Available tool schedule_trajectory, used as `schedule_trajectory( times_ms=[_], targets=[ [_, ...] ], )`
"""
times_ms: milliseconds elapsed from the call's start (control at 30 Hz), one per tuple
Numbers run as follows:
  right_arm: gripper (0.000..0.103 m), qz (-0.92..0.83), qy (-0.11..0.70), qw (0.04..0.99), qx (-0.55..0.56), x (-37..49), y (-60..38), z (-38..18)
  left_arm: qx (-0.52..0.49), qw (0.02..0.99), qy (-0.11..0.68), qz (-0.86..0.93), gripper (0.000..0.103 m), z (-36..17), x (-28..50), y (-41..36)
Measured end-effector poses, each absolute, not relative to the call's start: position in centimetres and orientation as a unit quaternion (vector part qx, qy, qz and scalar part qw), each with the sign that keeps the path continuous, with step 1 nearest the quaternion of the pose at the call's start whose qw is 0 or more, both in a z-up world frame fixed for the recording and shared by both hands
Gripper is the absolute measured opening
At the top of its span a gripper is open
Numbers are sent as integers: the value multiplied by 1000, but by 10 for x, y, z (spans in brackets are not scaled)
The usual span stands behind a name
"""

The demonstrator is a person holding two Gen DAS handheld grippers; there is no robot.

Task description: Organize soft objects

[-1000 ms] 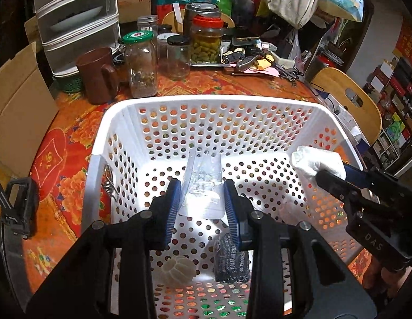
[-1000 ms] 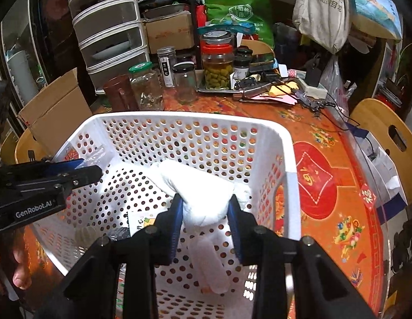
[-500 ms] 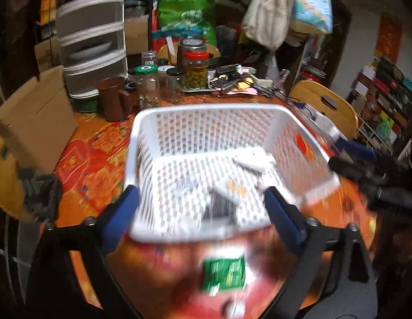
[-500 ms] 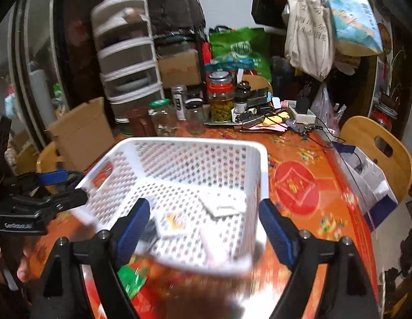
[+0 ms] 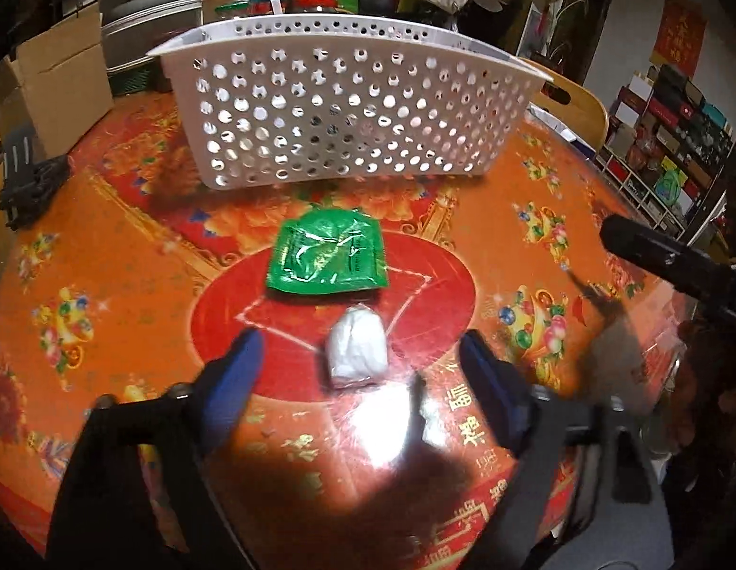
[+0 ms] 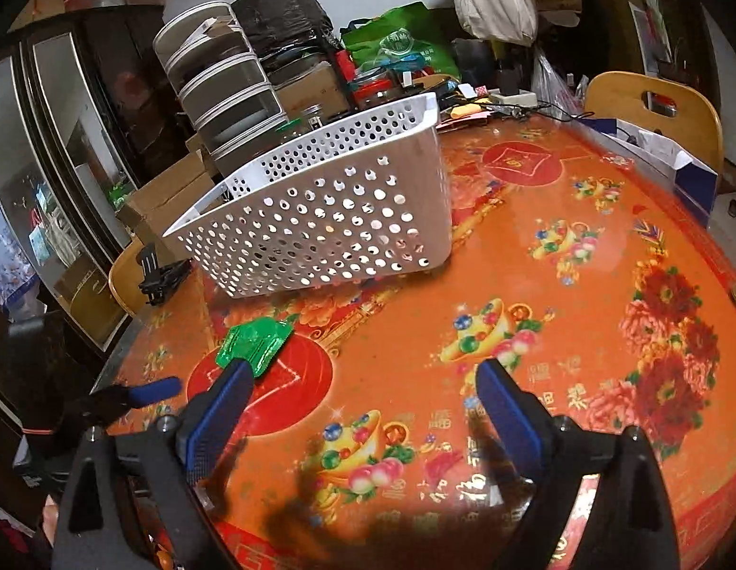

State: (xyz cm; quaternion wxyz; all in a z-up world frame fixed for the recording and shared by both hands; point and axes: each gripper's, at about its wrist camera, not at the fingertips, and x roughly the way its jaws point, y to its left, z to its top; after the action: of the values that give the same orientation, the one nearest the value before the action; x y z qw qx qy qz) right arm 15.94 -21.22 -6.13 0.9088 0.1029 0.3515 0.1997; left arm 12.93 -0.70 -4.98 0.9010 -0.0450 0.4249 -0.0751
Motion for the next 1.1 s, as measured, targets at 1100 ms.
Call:
schedule_trajectory(
  times_ms=[1100],
  targets=[
    [83,172,431,883,-65,222,-15,-108,-153,913,378,-13,27,-65,92,123]
  ],
)
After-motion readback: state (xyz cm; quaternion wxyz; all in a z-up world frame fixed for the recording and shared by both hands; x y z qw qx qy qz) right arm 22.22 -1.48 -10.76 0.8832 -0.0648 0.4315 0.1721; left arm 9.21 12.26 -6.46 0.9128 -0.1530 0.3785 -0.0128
